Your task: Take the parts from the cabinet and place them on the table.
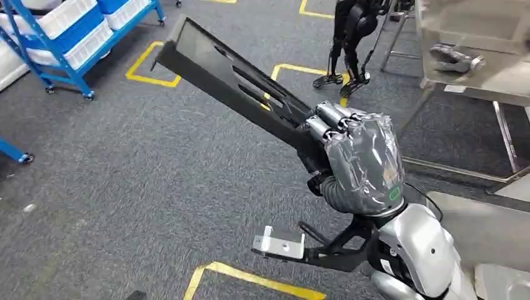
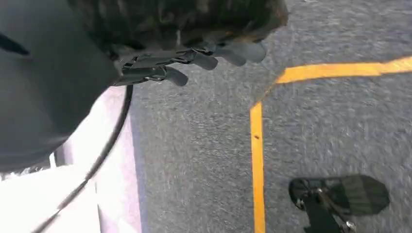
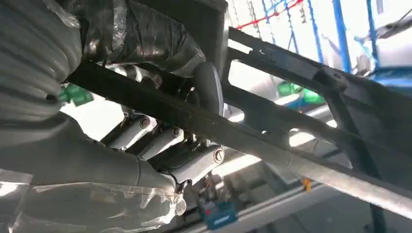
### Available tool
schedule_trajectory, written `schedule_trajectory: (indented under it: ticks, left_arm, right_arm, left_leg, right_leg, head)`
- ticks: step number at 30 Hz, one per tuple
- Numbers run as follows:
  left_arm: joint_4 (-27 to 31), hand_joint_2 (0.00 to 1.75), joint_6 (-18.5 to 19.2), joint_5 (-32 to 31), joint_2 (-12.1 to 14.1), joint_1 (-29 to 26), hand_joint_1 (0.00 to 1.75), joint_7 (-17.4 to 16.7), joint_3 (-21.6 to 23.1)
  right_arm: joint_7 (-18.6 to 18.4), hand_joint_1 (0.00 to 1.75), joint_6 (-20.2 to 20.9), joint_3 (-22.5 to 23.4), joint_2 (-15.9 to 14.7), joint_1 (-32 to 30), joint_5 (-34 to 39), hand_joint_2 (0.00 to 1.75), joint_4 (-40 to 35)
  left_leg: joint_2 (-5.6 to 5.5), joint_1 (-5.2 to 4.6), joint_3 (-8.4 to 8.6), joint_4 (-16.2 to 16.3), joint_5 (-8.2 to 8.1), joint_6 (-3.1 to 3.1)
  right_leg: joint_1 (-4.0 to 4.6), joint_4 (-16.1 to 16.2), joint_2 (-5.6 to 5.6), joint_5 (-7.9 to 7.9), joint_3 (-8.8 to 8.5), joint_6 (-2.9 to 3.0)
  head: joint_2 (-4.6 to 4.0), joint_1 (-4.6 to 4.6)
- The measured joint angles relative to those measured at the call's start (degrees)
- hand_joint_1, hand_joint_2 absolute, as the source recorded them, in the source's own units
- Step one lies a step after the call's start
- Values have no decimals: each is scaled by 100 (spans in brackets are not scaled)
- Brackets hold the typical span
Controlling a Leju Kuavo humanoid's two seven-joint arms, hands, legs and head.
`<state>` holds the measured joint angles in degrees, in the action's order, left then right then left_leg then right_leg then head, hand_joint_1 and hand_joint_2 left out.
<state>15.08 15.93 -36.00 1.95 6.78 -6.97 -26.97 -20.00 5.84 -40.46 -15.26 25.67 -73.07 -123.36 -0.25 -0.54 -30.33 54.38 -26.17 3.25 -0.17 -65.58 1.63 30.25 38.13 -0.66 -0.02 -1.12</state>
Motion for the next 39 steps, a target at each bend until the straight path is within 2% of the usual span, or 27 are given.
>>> schedule_trajectory:
  ticks: [2, 3, 5, 6, 7, 8, 9, 12, 13, 14, 15, 17, 18, 19, 21, 22, 23, 24, 27, 28, 29, 30, 32, 34, 37, 38, 39]
  left_arm:
    - [-7, 0, 4, 0, -4, -25, 0, -4, 15]
    - [-7, 0, 11, 0, -9, -31, 0, -4, 24]
    - [-7, 0, 17, 0, -11, -26, 0, -2, 35]
    - [-7, 0, 20, 2, -13, -22, 0, -2, 44]
    - [-7, 0, 24, 7, -11, -22, 0, -2, 59]
    - [-9, 0, 24, 13, 22, -29, 0, -2, 70]
    - [-11, 0, 30, 17, 13, -25, 0, -2, 81]
    - [-24, 0, 42, 59, -4, -18, 0, -2, 112]
    - [-28, 0, 48, 61, -7, -9, 0, -2, 129]
    - [-31, 0, 61, 70, -9, -9, 0, 0, 131]
    - [-33, 0, 74, 76, -15, -10, 0, 5, 131]
    - [-39, 0, 100, 89, -15, -21, 0, 5, 151]
    - [-39, 0, 144, 105, -15, -29, 0, 9, 179]
    - [-42, 0, 177, 114, -13, -35, 0, 13, 203]
    - [-42, 0, 245, 122, 0, -25, 0, 13, 256]
    - [-42, 0, 279, 131, 26, -13, 0, 13, 273]
    - [-42, 0, 299, 136, 57, 1, 0, 13, 293]
    - [-42, 0, 317, 136, 67, 4, 0, 13, 326]
    - [-42, 0, 367, 173, 144, 22, 0, 11, 402]
    - [-42, 0, 372, 201, 149, 23, 0, 11, 407]
    - [-42, 0, 376, 241, 151, 30, 0, 11, 409]
    - [-42, 0, 389, 284, 160, 28, 0, 13, 411]
    - [-44, 0, 444, 317, 164, -7, 0, 11, 431]
    - [-46, 0, 474, 348, 170, -27, 0, 9, 461]
    - [-50, 0, 479, 413, 168, -21, 0, 11, 477]
    - [-50, 0, 481, 428, 170, -21, 0, 13, 492]
    - [-55, 0, 479, 435, 190, -28, 0, 11, 501]
  right_arm:
    - [-2, 171, 0, 0, 0, -14, -2, 175, 24]
    - [0, 171, 0, 0, 0, -14, -2, 175, 35]
    - [-2, 171, 0, 0, 0, -12, -2, 175, 59]
    - [-2, 171, 2, 0, 0, -4, -4, 175, 68]
    - [-13, 171, 11, 0, -2, 7, -24, 175, 79]
    - [-26, 171, 28, -2, 0, 21, -61, 175, 92]
    - [-41, 171, 39, -2, 4, 35, -107, 175, 92]
    - [-125, 171, 204, -2, 0, 133, -407, 175, 107]
    - [-138, 171, 293, -2, -4, 185, -529, 175, 105]
    - [-144, 171, 368, -2, -11, 248, -652, 175, 101]
    - [-149, 171, 496, -2, -11, 320, -793, 175, 98]
    - [-142, 171, 810, -2, -61, 479, -1131, 175, 96]
    - [-127, 171, 1044, -2, -118, 600, -1324, 175, 83]
    - [-89, 171, 1306, -2, -190, 760, -1485, 175, 70]
    - [-9, 171, 1811, -2, -382, 1129, -1635, 175, 24]
    - [63, 171, 2014, -2, -485, 1335, -1650, 175, 2]
    - [138, 171, 2200, -2, -601, 1537, -1661, 175, -9]
    - [203, 171, 2386, -2, -720, 1719, -1670, 175, -13]
    - [289, 171, 2679, 15, -1081, 2034, -1670, 175, 6]
    - [289, 171, 2754, 37, -1224, 2128, -1659, 175, 22]
    - [280, 171, 2807, 79, -1341, 2221, -1648, 175, 35]
    - [269, 171, 2852, 149, -1476, 2346, -1622, 175, 85]
    - [199, 171, 2894, 293, -1734, 2540, -1600, 175, 206]
    - [149, 171, 2931, 466, -1976, 2664, -1569, 175, 352]
    - [100, 171, 3064, 748, -2346, 2824, -1567, 175, 534]
    - [98, 171, 3069, 840, -2457, 2859, -1567, 175, 579]
    - [96, 171, 3073, 920, -2548, 2881, -1567, 175, 632]
  left_leg:
    - [149, 12, -18, 35, -24, -20]
    - [226, 27, -37, 68, -41, -41]
    - [345, 78, -69, 169, -102, -109]
    - [400, 114, -89, 257, -154, -158]
    - [439, 123, -118, 368, -221, -226]
    - [469, 84, -175, 456, -279, -303]
    - [508, 76, -195, 535, -303, -325]
    - [646, 121, -187, 525, -293, -383]
    - [533, 152, -221, 588, -388, -420]
    - [311, 160, -298, 802, -573, -417]
    - [191, 155, -463, 1178, -798, -408]
    - [102, 151, -859, 2012, -1136, -381]
    - [82, 144, -991, 2248, -1153, -352]
    - [76, 125, -987, 2203, -1029, -315]
    - [5, 88, -673, 1500, -550, -238]
    - [-154, 83, -441, 1005, -300, -203]
    - [-466, 80, -305, 699, -296, -182]
    - [-488, 64, -233, 586, -287, -190]
    - [-312, -8, -213, 508, -255, -158]
    - [-219, 64, -180, 360, -161, -101]
    - [-146, 38, -157, 302, -118, -92]
    - [-83, 30, -170, 283, -90, -56]
    - [69, 23, -220, 306, -90, -53]
    - [218, 26, -257, 334, -93, -49]
    - [381, 46, -288, 408, -127, -72]
    - [432, 53, -286, 449, -164, -99]
    - [496, 6, -296, 497, -197, -147]
  right_leg:
    - [-53, -808, -91, 308, 381, -54]
    - [-88, -939, -108, 288, 455, -92]
    - [-164, -421, -166, -90, 186, -187]
    - [-204, 84, -256, -334, -85, -247]
    - [-220, 492, -454, -381, -263, -310]
    - [-132, 430, -527, -318, -287, -254]
    - [-150, 423, -420, -323, -238, -120]
    - [-118, 403, -260, -354, -168, 4]
    - [-134, 419, -208, -378, -171, 44]
    - [-132, 428, -157, -395, -162, 71]
    - [-127, 431, -107, -410, -150, 96]
    - [-88, 431, 23, -435, -120, 133]
    - [-69, 431, 97, -444, -110, 146]
    - [-59, 431, 173, -452, -108, 154]
    - [-59, 430, 321, -471, -109, 152]
    - [-73, 431, 392, -485, -108, 141]
    - [-91, 431, 454, -503, -90, 112]
    - [-94, 432, 531, -528, -63, 71]
    - [-178, 524, 725, -631, -18, -82]
    - [-152, 505, 612, -611, -5, -85]
    - [-122, 417, 224, -503, 43, -70]
    - [-94, 119, -21, -259, 171, -82]
    - [-94, -737, -100, 172, 524, -127]
    - [-100, -1012, -110, 190, 604, -171]
    - [-106, 35, -245, -340, -19, -201]
    - [-100, 540, -392, -433, -281, -199]
    - [-42, 609, -441, -427, -292, -120]
  head:
    - [-2, -6]
    - [-2, -4]
    - [-2, -4]
    - [-2, -9]
    - [-2, -11]
    - [-2, -39]
    - [-2, -6]
    - [0, 9]
    - [-2, 9]
    - [-2, 22]
    - [-2, 35]
    - [-2, 39]
    - [-2, 37]
    - [-2, 35]
    - [-2, 35]
    - [-2, 35]
    - [-2, 35]
    - [-2, 26]
    - [-2, 39]
    - [-2, 31]
    - [-2, 26]
    - [-2, 9]
    - [0, 2]
    - [-2, -6]
    - [-2, -20]
    - [-2, -20]
    - [-2, -11]
